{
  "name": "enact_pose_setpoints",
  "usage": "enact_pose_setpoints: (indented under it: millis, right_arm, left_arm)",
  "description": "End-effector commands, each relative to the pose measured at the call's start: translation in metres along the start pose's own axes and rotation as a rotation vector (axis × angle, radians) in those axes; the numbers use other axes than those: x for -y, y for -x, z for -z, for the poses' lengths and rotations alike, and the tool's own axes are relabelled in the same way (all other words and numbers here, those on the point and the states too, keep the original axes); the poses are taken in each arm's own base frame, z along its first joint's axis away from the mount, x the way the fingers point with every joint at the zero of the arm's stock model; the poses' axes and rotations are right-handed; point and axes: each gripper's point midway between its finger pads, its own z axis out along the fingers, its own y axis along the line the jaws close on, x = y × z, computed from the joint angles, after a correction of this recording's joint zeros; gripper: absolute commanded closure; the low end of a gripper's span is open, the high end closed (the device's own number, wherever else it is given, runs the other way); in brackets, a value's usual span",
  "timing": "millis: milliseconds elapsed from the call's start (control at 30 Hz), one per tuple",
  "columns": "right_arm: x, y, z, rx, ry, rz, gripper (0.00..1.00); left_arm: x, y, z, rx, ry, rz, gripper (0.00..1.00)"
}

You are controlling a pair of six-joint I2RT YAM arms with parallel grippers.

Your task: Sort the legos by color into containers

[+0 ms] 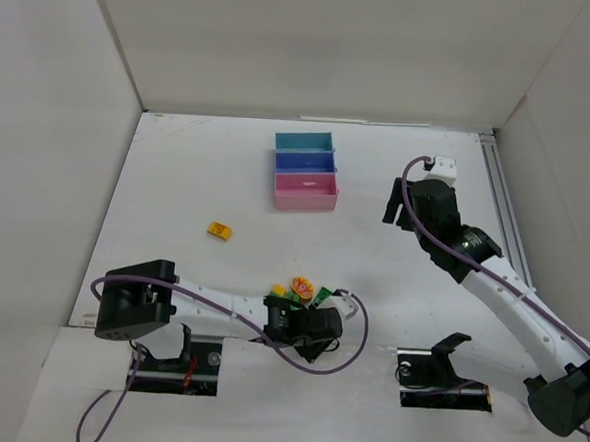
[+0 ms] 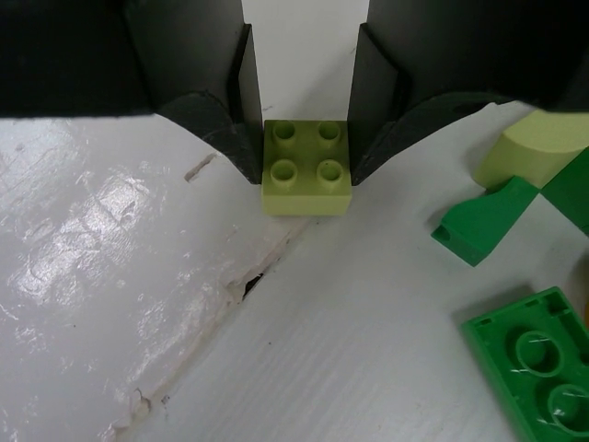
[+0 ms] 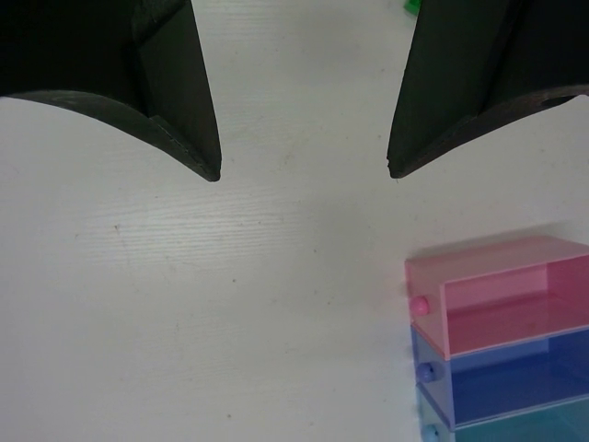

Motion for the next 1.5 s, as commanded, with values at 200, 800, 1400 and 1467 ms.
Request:
enact_pose_setpoints:
  millis: [200,800,1400,1467]
  right_arm:
    - [0.025,-0.004,-0.004,0.008,-0.132,-0.102,0.23]
    - [0.006,-0.016,-0.034,-0.102,-0.052,-0.063,0.24]
    - [-0.004,-0.031,-0.071,-0.199,-0.056,0.055,0.24]
    - [-0.009,-0.028,-0.073,-0.199,-0.045,0.052,0.24]
  left_arm:
    - [-0.034,0.143,0.062,0.364,0.309,0.209,0.86]
    - [-0.334,0.373,0.145,0.733,0.491,0.551,0.79]
    - [-0.422,0.401,0.072,0.747,0.579,0.567,0.77]
    - [-0.428,0.398,0.058,0.733,0.589,0.571,0.76]
